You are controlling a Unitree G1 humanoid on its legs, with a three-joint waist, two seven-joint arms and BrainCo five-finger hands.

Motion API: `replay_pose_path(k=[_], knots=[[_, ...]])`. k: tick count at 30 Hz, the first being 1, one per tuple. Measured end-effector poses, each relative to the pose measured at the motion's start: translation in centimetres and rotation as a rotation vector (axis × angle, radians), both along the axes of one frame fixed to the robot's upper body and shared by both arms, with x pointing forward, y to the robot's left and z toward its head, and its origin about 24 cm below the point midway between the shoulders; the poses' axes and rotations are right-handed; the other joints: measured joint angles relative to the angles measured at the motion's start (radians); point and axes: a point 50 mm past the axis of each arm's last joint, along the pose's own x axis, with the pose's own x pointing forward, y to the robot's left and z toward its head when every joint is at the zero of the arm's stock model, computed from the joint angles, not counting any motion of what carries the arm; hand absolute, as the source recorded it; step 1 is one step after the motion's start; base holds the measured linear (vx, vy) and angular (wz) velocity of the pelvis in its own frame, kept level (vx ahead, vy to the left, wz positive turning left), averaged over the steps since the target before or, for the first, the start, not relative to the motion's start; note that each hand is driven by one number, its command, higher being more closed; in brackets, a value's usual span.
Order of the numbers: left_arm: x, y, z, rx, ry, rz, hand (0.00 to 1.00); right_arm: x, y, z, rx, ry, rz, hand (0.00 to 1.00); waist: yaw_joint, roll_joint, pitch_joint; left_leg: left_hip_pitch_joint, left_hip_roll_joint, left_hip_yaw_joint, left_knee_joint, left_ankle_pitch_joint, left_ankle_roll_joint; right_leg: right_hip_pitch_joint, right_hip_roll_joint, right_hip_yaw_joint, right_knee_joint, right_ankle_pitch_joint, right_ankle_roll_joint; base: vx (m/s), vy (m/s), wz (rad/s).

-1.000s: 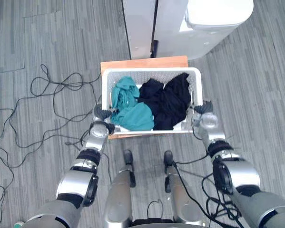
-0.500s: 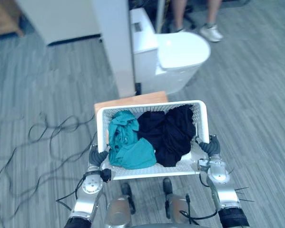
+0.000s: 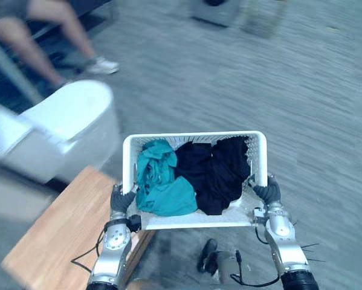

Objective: Pick up the laundry basket with both hands and put the clothes into the washing machine.

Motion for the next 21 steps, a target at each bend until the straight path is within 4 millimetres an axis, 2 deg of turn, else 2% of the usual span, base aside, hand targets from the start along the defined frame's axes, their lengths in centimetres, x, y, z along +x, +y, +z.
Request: replay_pose_path(k=[1,2,3,4,5,6,7,9,10,11,12,13,14,15,16,17,18,19,20,21], knots=[[-0.3,0.0,-0.2,-0.005,0.01,0.005,1.0,0.0,0.0,0.0,-0.007,0.002,0.006,1.0,0.017,0.0,0.001,-0.049,-0.075,-0.06,-0.092,-0.021,-0.011,0.03,-0.006,0.053,-0.018,-0.008,0.013,0.31,0.173,-1.57],[-0.5,0.0,-0.3,-0.005,0.014,0.007,1.0,0.0,0.0,0.0,-0.014,0.003,0.014,1.0,0.021,0.004,0.001,-0.072,-0.104,-0.084,-0.153,-0.02,-0.016,0.047,-0.008,0.066,-0.033,-0.01,0.016,0.29,0.22,-1.47],[-0.5,-0.1,-0.4,-0.013,0.015,0.009,1.0,0.0,0.0,0.1,-0.026,0.003,0.027,1.0,0.037,0.017,0.002,-0.093,-0.137,-0.121,-0.332,-0.005,-0.04,0.069,-0.016,0.078,-0.061,-0.014,0.028,0.25,0.258,-1.3],[-0.6,-0.2,-0.4,-0.018,0.015,0.012,1.0,0.1,0.0,0.2,-0.032,0.001,0.034,1.0,0.044,0.043,-0.002,-0.103,-0.139,-0.14,-0.49,0.049,-0.084,0.084,-0.006,0.085,-0.076,-0.025,0.055,0.39,0.301,-1.49],[-0.9,0.2,-0.5,-0.02,0.023,0.031,1.0,0.1,0.3,0.0,-0.026,0.007,0.039,1.0,0.066,0.046,-0.006,-0.081,-0.14,-0.127,-0.523,0.115,-0.078,0.102,0.0,0.123,-0.077,-0.036,0.079,0.39,0.239,-0.99],[-0.7,0.6,-0.1,-0.02,0.004,0.046,1.0,0.1,0.9,0.0,-0.001,0.001,0.037,1.0,0.049,0.019,-0.011,-0.088,-0.16,-0.109,-0.522,0.115,-0.088,0.106,-0.028,0.135,-0.041,-0.052,0.082,0.52,0.188,-0.44],[-0.2,0.5,0.4,-0.029,-0.021,0.048,1.0,0.5,0.8,0.3,-0.009,-0.011,0.038,1.0,0.042,0.012,-0.009,-0.11,-0.174,-0.099,-0.483,0.109,-0.089,0.131,-0.046,0.134,-0.1,-0.063,0.107,0.42,0.136,0.04],[-0.3,0.5,0.4,-0.036,-0.022,0.056,1.0,0.8,1.0,0.6,-0.008,-0.018,0.04,1.0,0.045,0.007,-0.01,-0.155,-0.179,-0.054,-0.364,0.112,-0.081,0.148,-0.076,0.14,-0.112,-0.044,0.13,0.4,0.226,0.07],[-0.5,0.5,0.2,-0.038,-0.011,0.06,1.0,0.7,1.0,0.4,-0.006,-0.011,0.04,1.0,0.048,0.004,-0.011,-0.163,-0.188,-0.029,-0.345,0.091,-0.062,0.158,-0.088,0.142,-0.096,-0.052,0.141,0.41,0.285,-0.1],[-1.2,0.3,-0.1,-0.051,0.005,0.071,1.0,0.4,1.0,0.1,-0.005,0.002,0.04,1.0,0.055,0.009,-0.021,-0.095,-0.192,0.0,-0.435,0.064,-0.008,0.145,-0.096,0.15,0.007,-0.11,0.182,0.43,0.278,-0.16],[-1.4,0.5,-0.3,-0.044,0.012,0.071,1.0,0.2,1.2,-0.2,0.014,0.011,0.034,1.0,0.064,-0.008,-0.023,-0.043,-0.221,0.021,-0.463,0.017,0.05,0.08,-0.128,0.178,0.212,-0.177,0.23,0.37,0.208,-0.07],[-1.4,0.6,-0.3,-0.042,0.013,0.07,1.0,0.1,1.3,-0.4,0.023,0.016,0.027,1.0,0.059,-0.015,-0.024,-0.027,-0.237,0.02,-0.464,0.002,0.057,0.035,-0.146,0.186,0.334,-0.183,0.263,0.4,0.19,0.22],[-1.4,0.8,-0.3,-0.031,0.021,0.065,1.0,-0.2,1.4,-1.0,0.035,0.039,0.016,1.0,0.053,-0.031,-0.018,0.028,-0.271,0.01,-0.481,-0.015,0.065,-0.046,-0.192,0.183,0.566,-0.159,0.33,0.43,0.118,0.45],[-1.7,1.0,-0.5,-0.015,0.04,0.058,1.0,-0.4,1.6,-1.7,0.048,0.07,0.007,1.0,0.04,-0.037,-0.018,0.098,-0.296,-0.006,-0.518,-0.027,0.078,-0.093,-0.233,0.139,0.731,-0.164,0.277,0.45,0.091,0.46],[-1.9,1.2,-0.6,-0.004,0.049,0.054,1.0,-0.6,1.7,-2.1,0.054,0.085,0.004,1.0,0.031,-0.033,-0.019,0.149,-0.301,-0.016,-0.557,-0.031,0.084,-0.117,-0.247,0.098,0.782,-0.185,0.228,0.55,0.056,0.36],[-1.9,1.3,-0.5,0.003,0.05,0.052,1.0,-0.7,1.7,-2.3,0.057,0.093,0.005,1.0,0.028,-0.024,-0.021,0.206,-0.299,-0.029,-0.612,-0.031,0.084,-0.151,-0.253,0.037,0.767,-0.208,0.189,0.44,0.029,0.21],[-1.9,1.4,-0.5,0.007,0.048,0.05,1.0,-0.6,1.7,-2.3,0.058,0.091,0.005,1.0,0.027,-0.023,-0.022,0.23,-0.297,-0.036,-0.635,-0.031,0.084,-0.174,-0.252,0.01,0.746,-0.22,0.17,0.56,0.008,0.19],[-1.7,1.4,-0.4,0.014,0.046,0.041,1.0,-0.6,1.7,-2.2,0.055,0.087,0.006,1.0,0.022,-0.022,-0.021,0.264,-0.295,-0.049,-0.673,-0.031,0.083,-0.208,-0.249,-0.025,0.692,-0.235,0.144,0.39,-0.026,0.23],[-1.5,1.3,-0.3,0.021,0.043,0.025,1.0,-0.5,1.4,-2.1,0.047,0.083,0.006,1.0,0.011,-0.005,-0.013,0.308,-0.28,-0.062,-0.721,-0.031,0.076,-0.256,-0.226,-0.051,0.563,-0.238,0.134,0.63,-0.075,0.33],[-1.0,1.0,-0.1,0.03,0.035,-0.002,1.0,-0.5,1.2,-2.0,0.044,0.081,-0.001,1.0,0.004,0.013,-0.008,0.353,-0.251,-0.072,-0.761,-0.039,0.046,-0.289,-0.19,-0.063,0.362,-0.178,0.13,0.54,-0.079,0.32]])
